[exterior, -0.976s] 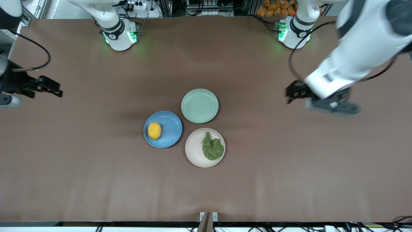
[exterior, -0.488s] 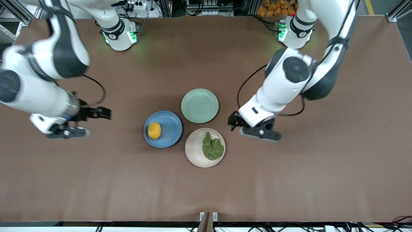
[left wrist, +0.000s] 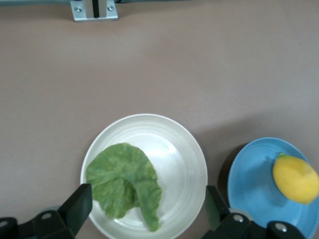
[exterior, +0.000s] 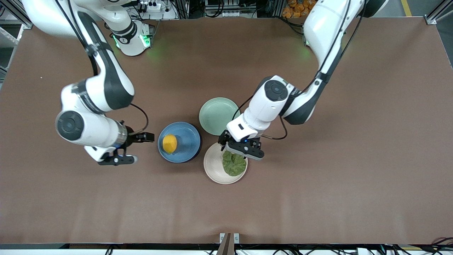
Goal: Pick lemon and lettuce from blue and beige plates
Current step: 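Lower the right gripper onto the lemon while the left gripper lowers onto lettuce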
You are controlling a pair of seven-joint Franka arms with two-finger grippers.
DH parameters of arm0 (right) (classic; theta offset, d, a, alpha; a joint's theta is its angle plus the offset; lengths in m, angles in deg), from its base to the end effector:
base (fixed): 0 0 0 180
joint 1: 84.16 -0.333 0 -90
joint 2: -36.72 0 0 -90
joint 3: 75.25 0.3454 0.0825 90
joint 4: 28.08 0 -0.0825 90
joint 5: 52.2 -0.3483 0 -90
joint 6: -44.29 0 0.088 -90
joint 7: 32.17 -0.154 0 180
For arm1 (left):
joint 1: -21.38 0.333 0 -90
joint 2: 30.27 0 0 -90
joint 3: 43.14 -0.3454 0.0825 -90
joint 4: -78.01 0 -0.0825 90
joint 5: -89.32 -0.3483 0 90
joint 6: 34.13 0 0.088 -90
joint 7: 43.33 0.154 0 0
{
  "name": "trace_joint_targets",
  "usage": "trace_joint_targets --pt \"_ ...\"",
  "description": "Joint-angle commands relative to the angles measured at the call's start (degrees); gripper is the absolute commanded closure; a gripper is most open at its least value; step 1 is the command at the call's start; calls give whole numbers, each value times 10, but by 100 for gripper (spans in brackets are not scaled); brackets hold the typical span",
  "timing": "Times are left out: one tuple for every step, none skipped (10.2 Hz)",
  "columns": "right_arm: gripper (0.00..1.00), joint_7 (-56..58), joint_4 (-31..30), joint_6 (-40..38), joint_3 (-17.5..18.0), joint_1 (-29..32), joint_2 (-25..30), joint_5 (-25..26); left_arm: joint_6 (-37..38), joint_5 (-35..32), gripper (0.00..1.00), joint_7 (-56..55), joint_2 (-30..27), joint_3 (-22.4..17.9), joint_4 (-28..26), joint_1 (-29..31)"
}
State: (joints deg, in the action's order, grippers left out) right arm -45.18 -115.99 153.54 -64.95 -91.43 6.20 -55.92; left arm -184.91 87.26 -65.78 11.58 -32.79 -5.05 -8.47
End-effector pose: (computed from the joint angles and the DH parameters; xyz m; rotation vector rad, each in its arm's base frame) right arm 0.6265 0.1894 0.3348 -3.0214 -0.0543 0.2838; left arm 0.6094 -0.4729 0.3099 2.7632 -0.3662 0.4997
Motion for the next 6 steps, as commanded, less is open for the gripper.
trace_joint_targets --pt "0 -51 -15 77 2 -23 -49 -8 -30 -56 0 -14 40 -9 12 -7" --pt "0 -65 -41 120 3 -32 -59 -9 -51 -73 0 -13 60 -9 13 -7" --pt "0 -65 -59 154 3 -35 -70 -9 -68 -81 0 -12 77 -9 14 -11" --pt "0 -65 -64 163 3 -34 -74 -9 -74 -87 0 -11 84 -11 14 -22" --pt "0 -65 -68 163 3 -35 -75 -9 -74 -91 0 -10 89 -17 13 -29" --pt "0 -66 -70 163 3 -37 -80 -9 -74 -99 0 -9 97 -20 13 -36"
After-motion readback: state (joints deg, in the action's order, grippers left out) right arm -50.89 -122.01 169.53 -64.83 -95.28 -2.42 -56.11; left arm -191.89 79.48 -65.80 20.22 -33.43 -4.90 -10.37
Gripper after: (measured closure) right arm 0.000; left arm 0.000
